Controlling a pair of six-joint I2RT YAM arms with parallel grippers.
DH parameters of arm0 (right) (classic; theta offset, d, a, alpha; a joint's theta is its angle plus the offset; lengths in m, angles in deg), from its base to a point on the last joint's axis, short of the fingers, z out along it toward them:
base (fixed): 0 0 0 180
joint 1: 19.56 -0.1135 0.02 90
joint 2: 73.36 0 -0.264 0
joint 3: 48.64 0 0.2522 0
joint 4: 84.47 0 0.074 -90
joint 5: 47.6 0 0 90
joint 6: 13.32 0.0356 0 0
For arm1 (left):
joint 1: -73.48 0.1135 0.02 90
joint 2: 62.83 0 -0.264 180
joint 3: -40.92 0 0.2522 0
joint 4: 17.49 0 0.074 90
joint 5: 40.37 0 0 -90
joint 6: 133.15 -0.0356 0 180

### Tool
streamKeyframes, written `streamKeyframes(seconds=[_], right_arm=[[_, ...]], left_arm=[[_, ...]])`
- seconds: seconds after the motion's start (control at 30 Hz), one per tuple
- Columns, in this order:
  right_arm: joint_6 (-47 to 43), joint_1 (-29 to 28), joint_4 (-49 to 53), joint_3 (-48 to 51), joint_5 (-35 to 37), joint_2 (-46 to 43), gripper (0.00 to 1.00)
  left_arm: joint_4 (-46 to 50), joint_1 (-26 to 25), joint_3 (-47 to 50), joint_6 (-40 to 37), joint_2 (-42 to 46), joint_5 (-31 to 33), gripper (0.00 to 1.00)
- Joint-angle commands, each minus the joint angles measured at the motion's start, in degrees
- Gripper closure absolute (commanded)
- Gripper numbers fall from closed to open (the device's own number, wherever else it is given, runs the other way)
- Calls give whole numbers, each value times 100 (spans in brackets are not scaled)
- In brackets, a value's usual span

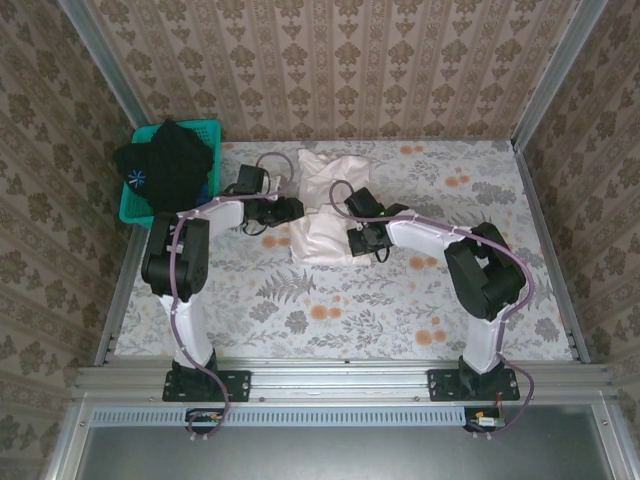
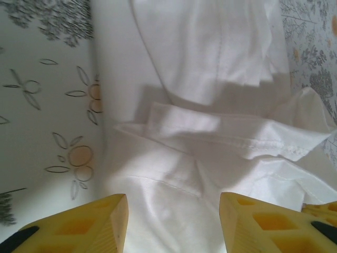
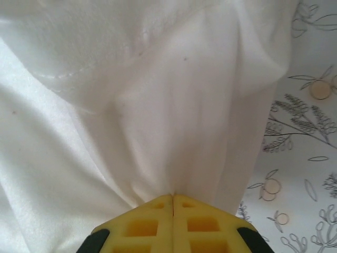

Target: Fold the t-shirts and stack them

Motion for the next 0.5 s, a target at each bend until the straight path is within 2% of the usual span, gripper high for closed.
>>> streamKeyframes(seconds=[0.0,0.17,0.27,0.37,0.47], right_arm=[[290,13,62,293,443,-137,100],[633,26,-535,773,124,-410,100],[622,26,-536,722,-61,-594,90],[541,114,-402,577,-163,-831,85],[473,349,-435,483,-315,-842,72]], left_arm=[[-29,150,-64,-5,154,16,49],[-9,136,-73,-62,320,26,48],[248,-16,-239,-308,268,218,47],[798,-230,-631,-645,84,435,47],[902,-423,-721,-893,27,466,38]])
